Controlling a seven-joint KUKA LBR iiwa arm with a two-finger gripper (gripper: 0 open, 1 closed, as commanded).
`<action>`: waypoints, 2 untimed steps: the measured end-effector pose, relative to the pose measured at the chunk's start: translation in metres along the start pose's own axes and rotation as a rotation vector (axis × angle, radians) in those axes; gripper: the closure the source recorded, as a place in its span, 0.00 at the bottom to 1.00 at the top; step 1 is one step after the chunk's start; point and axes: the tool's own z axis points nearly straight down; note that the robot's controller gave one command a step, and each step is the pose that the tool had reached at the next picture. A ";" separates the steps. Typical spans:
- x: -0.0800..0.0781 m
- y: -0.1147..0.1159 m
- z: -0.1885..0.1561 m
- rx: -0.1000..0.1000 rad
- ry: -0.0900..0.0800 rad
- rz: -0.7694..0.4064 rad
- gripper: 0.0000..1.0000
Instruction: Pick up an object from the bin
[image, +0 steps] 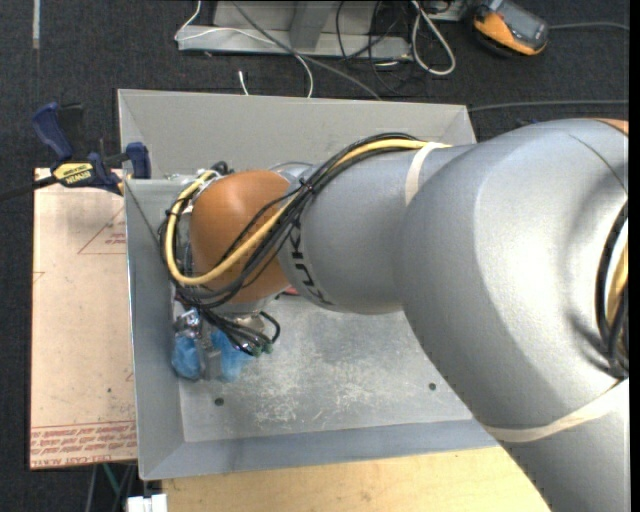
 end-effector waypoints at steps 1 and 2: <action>-0.001 0.001 -0.049 0.000 0.000 0.000 1.00; 0.000 0.001 -0.063 -0.001 0.003 0.001 1.00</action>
Offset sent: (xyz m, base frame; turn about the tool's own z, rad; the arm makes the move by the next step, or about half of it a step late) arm -0.0019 -0.0007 0.0629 0.0000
